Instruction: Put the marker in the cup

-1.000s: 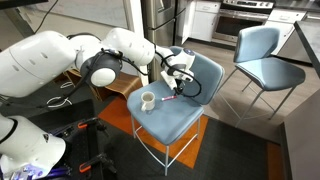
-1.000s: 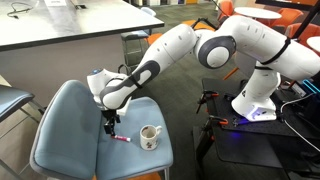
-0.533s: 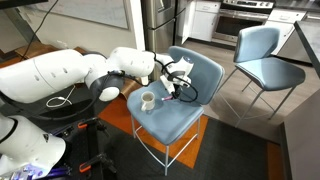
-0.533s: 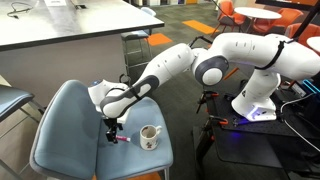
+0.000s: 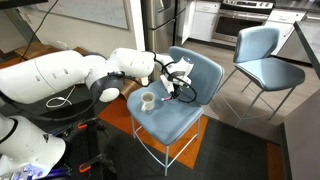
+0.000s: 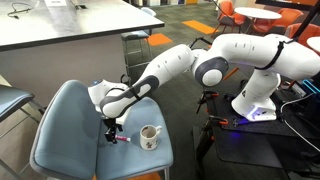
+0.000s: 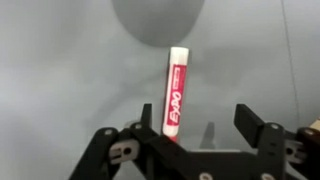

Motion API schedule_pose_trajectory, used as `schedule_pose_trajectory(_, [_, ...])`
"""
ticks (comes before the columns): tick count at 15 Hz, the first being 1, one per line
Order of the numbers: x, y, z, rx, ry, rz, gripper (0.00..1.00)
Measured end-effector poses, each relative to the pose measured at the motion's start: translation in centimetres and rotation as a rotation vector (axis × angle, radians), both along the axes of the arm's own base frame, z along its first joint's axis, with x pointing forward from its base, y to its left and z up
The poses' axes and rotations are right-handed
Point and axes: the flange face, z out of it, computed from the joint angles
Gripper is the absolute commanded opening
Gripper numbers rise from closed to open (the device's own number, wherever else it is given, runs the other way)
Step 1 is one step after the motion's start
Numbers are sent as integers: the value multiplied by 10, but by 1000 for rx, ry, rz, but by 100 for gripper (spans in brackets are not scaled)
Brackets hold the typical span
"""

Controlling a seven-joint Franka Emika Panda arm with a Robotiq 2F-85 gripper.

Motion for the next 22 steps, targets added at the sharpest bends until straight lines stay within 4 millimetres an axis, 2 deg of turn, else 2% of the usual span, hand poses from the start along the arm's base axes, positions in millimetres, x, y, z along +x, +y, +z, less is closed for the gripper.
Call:
schedule_pose_trajectory(4, [0,-5,-2,-13,7,-30,63])
schedule_pose_trajectory(5, [1,-9,-2,-18,6,-34,54])
schedule_pose_trajectory(8, [6,-26,1,-27,-5,-55,46])
schedule_pose_trajectory(9, [7,-31,1,-27,-5,-60,51])
schedule_pose_trajectory(10, [7,-33,1,-27,-4,-63,52])
schedule_pose_trajectory(11, [7,-33,1,-27,-4,-64,60])
schedule_pose_trajectory(12, [7,-33,1,-27,-3,-63,77])
schedule_pose_trajectory(13, [6,-30,0,-26,-1,-60,77])
schedule_pose_trajectory(14, [5,-26,-1,-25,0,-54,59])
schedule_pose_trajectory(16, [3,-16,0,-22,-2,-36,74])
schedule_pose_trajectory(17, [3,-14,0,-22,-2,-32,78])
schedule_pose_trajectory(20, [3,-16,0,-23,-2,-34,78])
schedule_pose_trajectory(21, [4,-16,0,-23,-2,-34,94])
schedule_pose_trajectory(22, [3,-16,0,-23,-2,-34,96])
